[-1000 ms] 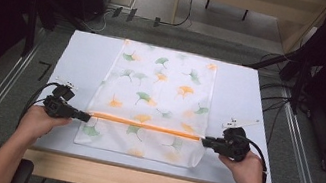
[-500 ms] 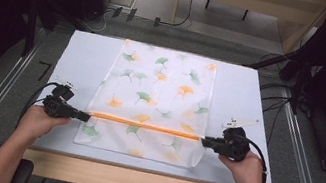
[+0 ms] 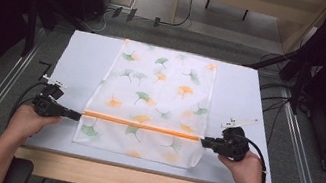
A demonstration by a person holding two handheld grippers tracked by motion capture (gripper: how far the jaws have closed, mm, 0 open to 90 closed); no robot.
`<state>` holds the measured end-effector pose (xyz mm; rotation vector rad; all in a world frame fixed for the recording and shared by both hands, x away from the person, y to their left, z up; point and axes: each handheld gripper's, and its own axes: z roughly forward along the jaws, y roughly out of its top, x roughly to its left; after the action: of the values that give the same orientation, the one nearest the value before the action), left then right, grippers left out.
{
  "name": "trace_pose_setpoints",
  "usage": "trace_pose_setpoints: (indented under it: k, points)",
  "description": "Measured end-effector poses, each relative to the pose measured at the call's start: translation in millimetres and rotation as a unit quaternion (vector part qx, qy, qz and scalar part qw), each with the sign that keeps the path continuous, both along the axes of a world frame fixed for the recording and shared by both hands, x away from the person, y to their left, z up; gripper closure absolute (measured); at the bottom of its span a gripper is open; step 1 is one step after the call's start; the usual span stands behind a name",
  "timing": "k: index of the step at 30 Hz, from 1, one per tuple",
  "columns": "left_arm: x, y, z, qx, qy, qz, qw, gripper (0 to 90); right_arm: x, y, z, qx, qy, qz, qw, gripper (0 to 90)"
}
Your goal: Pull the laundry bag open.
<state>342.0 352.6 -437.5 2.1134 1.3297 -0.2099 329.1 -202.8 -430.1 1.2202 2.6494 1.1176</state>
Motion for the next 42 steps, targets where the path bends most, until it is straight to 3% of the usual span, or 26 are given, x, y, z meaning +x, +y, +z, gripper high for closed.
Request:
trace_pose_setpoints:
  k: [15, 31, 42]
  points:
    - [-0.1, -6.8, 0.0, 0.003, -0.002, -0.011, 0.9999, 90.0, 1.4, -4.8, -3.4, -0.003, 0.002, -0.01, 0.9999, 84.8]
    - [0.2, -17.6, -3.0, 0.007, 0.007, -0.031, 0.9995, 90.0, 7.3, -12.9, -11.9, -0.009, 0.005, -0.028, 0.9996, 83.3]
    - [1.4, -21.3, -7.2, 0.006, 0.015, -0.031, 0.9994, 90.0, 12.1, -14.4, -19.9, -0.015, 0.01, -0.029, 0.9994, 81.9]
